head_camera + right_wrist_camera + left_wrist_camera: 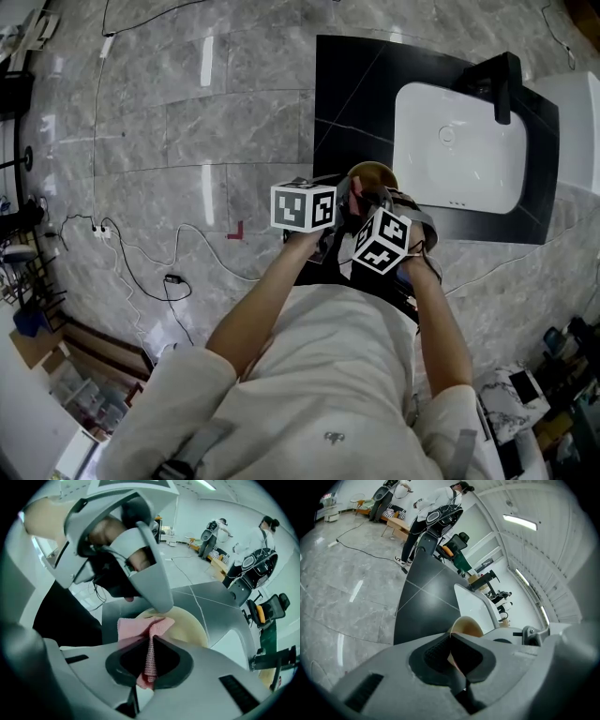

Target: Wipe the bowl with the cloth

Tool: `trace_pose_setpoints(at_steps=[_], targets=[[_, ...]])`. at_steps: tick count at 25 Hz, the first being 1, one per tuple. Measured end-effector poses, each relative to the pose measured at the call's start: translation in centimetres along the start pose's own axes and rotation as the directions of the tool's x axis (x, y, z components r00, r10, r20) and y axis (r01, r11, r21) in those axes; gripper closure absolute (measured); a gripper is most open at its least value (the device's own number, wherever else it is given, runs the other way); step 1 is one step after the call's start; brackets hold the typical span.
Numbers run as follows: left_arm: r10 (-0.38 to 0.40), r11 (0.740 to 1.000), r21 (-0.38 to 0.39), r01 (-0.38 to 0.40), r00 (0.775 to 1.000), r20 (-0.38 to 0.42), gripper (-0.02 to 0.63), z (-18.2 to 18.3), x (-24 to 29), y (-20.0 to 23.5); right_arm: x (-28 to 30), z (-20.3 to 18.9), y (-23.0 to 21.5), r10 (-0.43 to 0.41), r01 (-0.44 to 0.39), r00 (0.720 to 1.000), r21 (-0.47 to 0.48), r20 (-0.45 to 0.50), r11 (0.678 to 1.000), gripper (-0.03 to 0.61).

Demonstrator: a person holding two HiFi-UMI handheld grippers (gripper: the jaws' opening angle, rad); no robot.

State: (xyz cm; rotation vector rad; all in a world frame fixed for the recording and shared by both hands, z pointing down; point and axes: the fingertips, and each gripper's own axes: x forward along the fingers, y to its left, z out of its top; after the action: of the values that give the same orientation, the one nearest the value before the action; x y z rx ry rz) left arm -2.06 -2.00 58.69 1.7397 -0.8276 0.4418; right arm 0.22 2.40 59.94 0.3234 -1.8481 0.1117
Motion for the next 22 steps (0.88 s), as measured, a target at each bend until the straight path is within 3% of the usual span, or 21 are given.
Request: trace_pose_setpoints(at_steps=[6,10,14,16,19,22], targets=[[-0.018,1.0,0.009,0.018,1.0,-0.018,0.597,0.0,0.2,-0.4,-0.1,-2.1,-0.9,-0.082,0.057,0.99,-0.213,-0.112,0.975,0.563],[-0.026,1.0,0.012,0.027,0.999,-0.028,0.597,-0.1,0.2,-0.4,-0.1,-3.1,-3.0,-0.218,0.143,0.963,-0.391,-0.156,0.909,0.563],[-0.022,0.999,0.025,0.023,0.999,-0.043,0.597,0.0,0.1,-0.4,-0.8,-1.5,-5.8,-0.397,0.329,0.917,-0.493,-0.037,0.805,0.563],[-0.017,0.999,0.033,0.019,0.999,-0.048,0.597,0.0,0.1,-0.4,-1.2,-0.3,-6.5,-0.447,0.397,0.894,-0.508,0.025,0.764,0.563],[-0.013,0.999,0.039,0.015,0.999,-0.05,0.597,0.0,0.1,-0.4,-1.2,0.8,-6.9,-0.479,0.442,0.875,-0.509,0.065,0.739,0.563],[-0.016,0.999,0.031,0.018,0.999,-0.046,0.597,0.0,0.0,-0.3,-0.9,1.0,-6.9,-0.468,0.431,0.881,-0.505,0.06,0.748,0.563]])
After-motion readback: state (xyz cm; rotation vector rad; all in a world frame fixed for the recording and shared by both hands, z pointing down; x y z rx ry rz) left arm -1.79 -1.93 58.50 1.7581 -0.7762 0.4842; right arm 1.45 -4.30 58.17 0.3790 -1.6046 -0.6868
